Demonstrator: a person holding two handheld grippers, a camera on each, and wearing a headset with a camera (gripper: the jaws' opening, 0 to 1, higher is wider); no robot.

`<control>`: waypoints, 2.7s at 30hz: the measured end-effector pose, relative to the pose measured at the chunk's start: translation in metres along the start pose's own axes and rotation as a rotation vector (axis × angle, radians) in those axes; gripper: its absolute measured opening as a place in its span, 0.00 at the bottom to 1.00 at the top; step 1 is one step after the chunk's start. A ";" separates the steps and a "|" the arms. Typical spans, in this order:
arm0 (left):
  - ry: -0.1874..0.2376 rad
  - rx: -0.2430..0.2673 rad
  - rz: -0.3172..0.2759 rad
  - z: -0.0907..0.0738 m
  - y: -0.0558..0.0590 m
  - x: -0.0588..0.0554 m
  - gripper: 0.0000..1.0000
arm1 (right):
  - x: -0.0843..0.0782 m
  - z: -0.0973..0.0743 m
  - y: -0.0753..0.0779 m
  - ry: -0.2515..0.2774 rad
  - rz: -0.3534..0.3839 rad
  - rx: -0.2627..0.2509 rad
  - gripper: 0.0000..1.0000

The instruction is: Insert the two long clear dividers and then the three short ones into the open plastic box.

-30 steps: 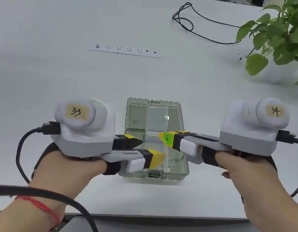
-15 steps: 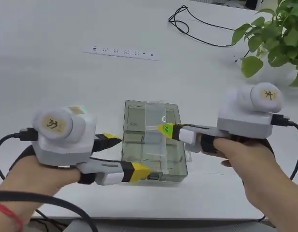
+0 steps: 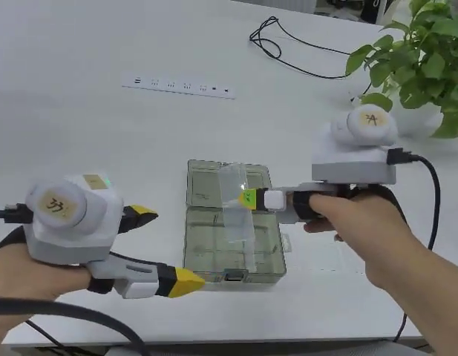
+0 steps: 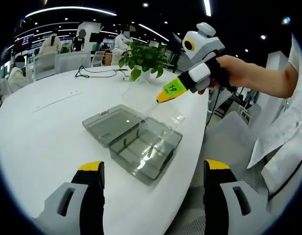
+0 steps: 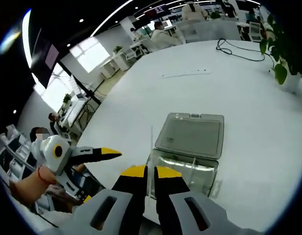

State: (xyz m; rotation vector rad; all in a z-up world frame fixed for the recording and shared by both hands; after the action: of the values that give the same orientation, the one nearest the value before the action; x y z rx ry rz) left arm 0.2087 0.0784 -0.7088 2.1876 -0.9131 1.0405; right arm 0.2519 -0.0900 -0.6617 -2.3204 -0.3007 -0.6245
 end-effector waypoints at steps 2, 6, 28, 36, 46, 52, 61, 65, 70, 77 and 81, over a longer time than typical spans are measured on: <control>0.002 -0.009 0.014 0.000 0.000 -0.001 0.87 | 0.001 0.001 0.003 -0.006 0.023 -0.032 0.07; 0.004 -0.030 0.038 0.002 -0.002 -0.004 0.90 | 0.008 0.005 0.014 -0.030 0.092 -0.064 0.07; 0.024 -0.079 0.055 0.005 -0.009 -0.011 0.96 | -0.017 0.043 0.031 -0.142 0.215 -0.183 0.06; 0.030 -0.082 0.043 0.008 -0.010 -0.011 0.95 | -0.022 0.049 0.033 -0.164 0.215 -0.200 0.06; 0.031 -0.083 0.023 0.009 -0.012 -0.013 0.94 | -0.027 0.054 0.034 -0.178 0.207 -0.210 0.06; 0.029 -0.085 0.015 0.010 -0.010 -0.012 0.94 | -0.031 0.056 0.030 -0.183 0.192 -0.214 0.06; 0.024 -0.091 0.013 0.010 -0.008 -0.013 0.94 | -0.028 0.060 0.030 -0.203 0.133 -0.235 0.07; 0.025 -0.089 0.009 0.011 -0.008 -0.013 0.95 | -0.027 0.061 0.029 -0.214 0.084 -0.252 0.07; 0.018 -0.089 0.010 0.010 -0.008 -0.015 0.94 | -0.027 0.065 0.024 -0.239 -0.006 -0.280 0.07; 0.020 -0.085 0.005 0.010 -0.009 -0.014 0.94 | -0.027 0.067 0.024 -0.252 -0.052 -0.294 0.07; 0.021 -0.085 0.002 0.011 -0.009 -0.014 0.94 | -0.027 0.071 0.021 -0.263 -0.093 -0.304 0.07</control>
State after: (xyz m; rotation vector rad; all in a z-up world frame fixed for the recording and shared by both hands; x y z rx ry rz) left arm 0.2139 0.0813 -0.7282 2.1024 -0.9335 1.0060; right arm 0.2614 -0.0577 -0.7328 -2.6994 -0.4646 -0.4313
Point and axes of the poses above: the centre of the closed fingertips' face, and the gripper's own axes: z roughly forward along the fingers, y roughly to its right, x roughly out of its top, the point moved 7 cm from there along -z, roughly backward along the fingers, and after that the axes turned 8 degrees about x, right-handed, at the moved point
